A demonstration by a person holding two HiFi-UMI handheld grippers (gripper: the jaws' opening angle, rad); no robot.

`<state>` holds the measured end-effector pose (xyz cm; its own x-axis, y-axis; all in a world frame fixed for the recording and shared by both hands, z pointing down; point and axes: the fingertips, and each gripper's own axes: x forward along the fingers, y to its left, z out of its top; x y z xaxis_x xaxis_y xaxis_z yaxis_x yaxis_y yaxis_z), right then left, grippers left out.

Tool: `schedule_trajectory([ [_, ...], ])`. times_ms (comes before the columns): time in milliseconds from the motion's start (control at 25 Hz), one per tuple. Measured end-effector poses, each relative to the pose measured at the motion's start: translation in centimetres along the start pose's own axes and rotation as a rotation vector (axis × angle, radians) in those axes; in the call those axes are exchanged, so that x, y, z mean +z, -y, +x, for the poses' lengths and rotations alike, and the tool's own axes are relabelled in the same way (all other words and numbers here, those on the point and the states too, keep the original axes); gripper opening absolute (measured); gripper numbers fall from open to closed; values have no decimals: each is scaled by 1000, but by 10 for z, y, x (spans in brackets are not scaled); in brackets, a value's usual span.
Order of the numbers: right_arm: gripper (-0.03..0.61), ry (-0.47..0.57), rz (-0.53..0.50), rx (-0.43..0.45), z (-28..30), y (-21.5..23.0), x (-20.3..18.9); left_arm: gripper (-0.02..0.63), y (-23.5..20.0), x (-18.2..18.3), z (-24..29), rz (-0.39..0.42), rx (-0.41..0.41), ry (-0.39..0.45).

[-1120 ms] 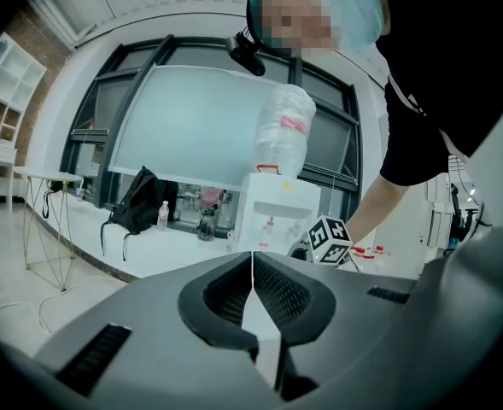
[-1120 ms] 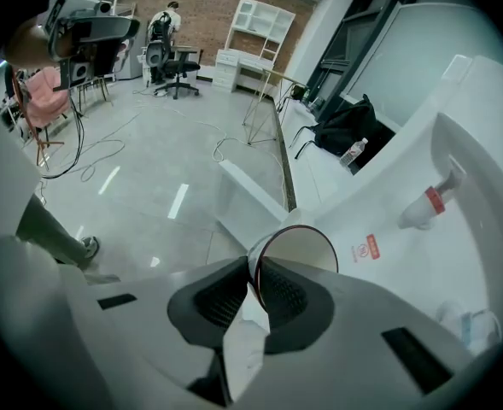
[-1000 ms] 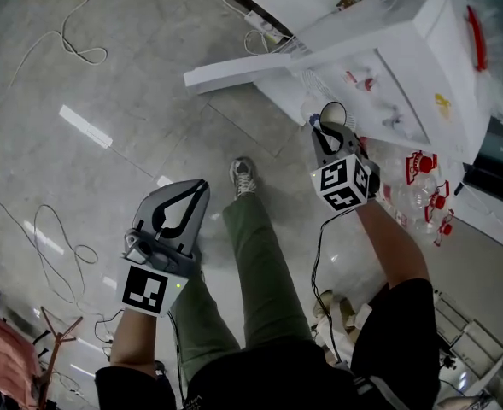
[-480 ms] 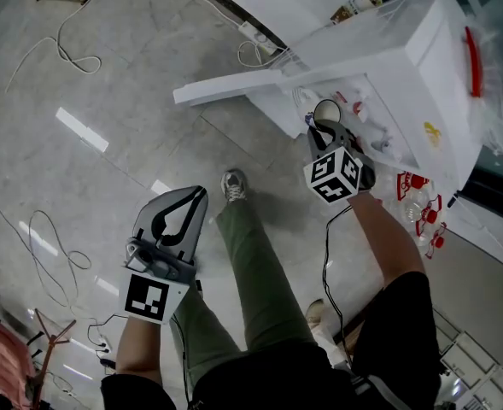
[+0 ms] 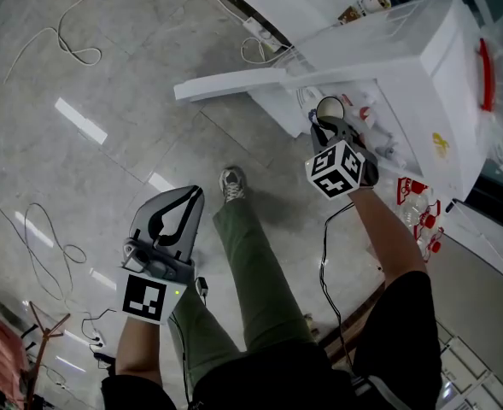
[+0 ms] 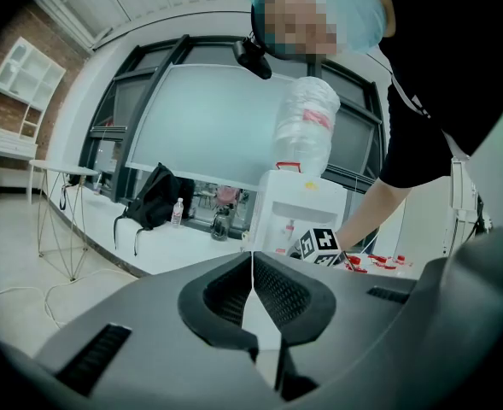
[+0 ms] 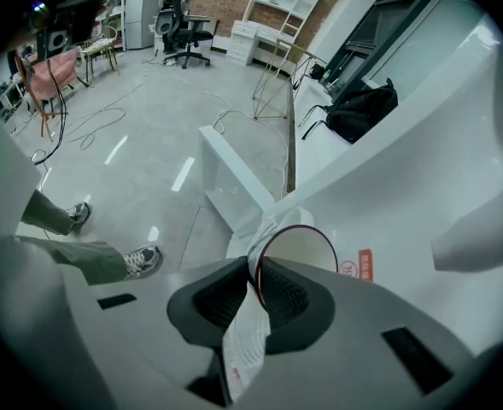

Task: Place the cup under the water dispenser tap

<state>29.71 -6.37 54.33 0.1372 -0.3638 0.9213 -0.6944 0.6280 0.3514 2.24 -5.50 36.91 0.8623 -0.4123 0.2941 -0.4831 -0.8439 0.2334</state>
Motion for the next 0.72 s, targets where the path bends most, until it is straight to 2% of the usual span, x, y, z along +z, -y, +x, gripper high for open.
schedule_trajectory([
  [280,67,-43,18,-10,4,-1,4,20,1,-2,-1,-9,-1,4],
  [720,92,61,127,-65,-17,4,9,20,8,-2,-7,7,-22,-8],
])
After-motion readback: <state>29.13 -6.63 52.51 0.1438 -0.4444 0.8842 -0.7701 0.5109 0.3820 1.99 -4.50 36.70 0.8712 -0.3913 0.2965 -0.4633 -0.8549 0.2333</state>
